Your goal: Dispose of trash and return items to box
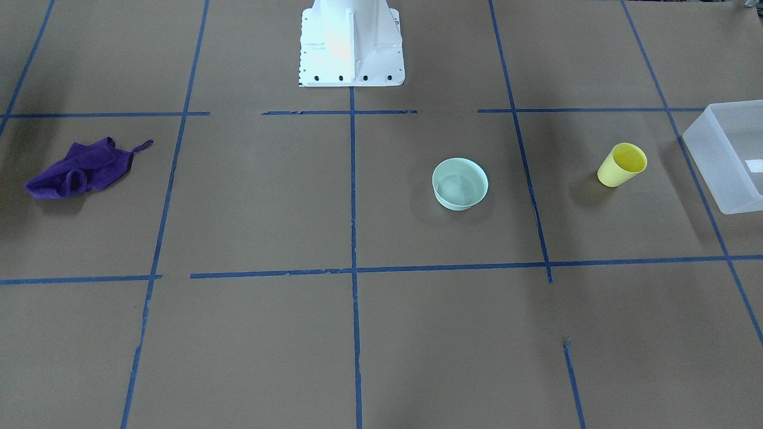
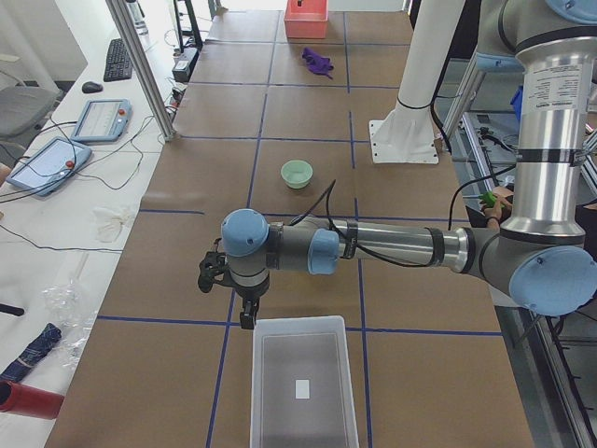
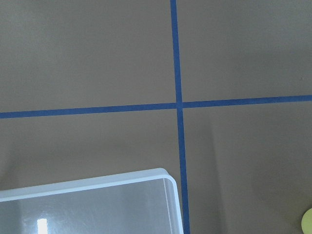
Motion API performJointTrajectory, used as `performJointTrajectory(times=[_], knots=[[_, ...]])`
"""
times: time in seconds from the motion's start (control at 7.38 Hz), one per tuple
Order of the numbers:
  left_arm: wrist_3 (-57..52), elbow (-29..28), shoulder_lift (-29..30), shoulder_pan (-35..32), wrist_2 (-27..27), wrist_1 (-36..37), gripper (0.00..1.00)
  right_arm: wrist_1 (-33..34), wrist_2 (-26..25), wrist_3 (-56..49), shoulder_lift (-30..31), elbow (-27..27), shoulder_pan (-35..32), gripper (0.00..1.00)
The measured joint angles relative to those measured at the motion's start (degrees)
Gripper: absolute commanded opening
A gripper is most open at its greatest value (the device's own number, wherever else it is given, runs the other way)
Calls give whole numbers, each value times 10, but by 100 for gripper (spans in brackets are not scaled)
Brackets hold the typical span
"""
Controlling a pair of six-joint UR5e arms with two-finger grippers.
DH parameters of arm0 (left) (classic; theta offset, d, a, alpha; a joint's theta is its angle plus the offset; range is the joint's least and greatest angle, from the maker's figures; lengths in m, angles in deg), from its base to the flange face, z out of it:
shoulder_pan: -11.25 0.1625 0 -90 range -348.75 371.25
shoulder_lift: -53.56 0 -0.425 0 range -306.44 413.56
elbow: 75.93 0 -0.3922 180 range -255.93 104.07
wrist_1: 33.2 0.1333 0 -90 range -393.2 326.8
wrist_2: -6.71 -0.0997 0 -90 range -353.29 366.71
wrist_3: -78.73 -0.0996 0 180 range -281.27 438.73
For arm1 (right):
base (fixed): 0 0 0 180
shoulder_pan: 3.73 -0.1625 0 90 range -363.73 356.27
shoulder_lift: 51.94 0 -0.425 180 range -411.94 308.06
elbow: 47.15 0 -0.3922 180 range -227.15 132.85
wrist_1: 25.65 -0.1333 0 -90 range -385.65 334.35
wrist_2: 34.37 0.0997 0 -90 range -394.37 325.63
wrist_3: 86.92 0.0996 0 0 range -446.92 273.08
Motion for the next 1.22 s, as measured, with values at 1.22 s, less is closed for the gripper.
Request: performJointTrajectory(times=[1.22], knots=[[278, 76, -99, 129, 3, -258, 100, -4, 5, 8, 0, 8, 0, 100]])
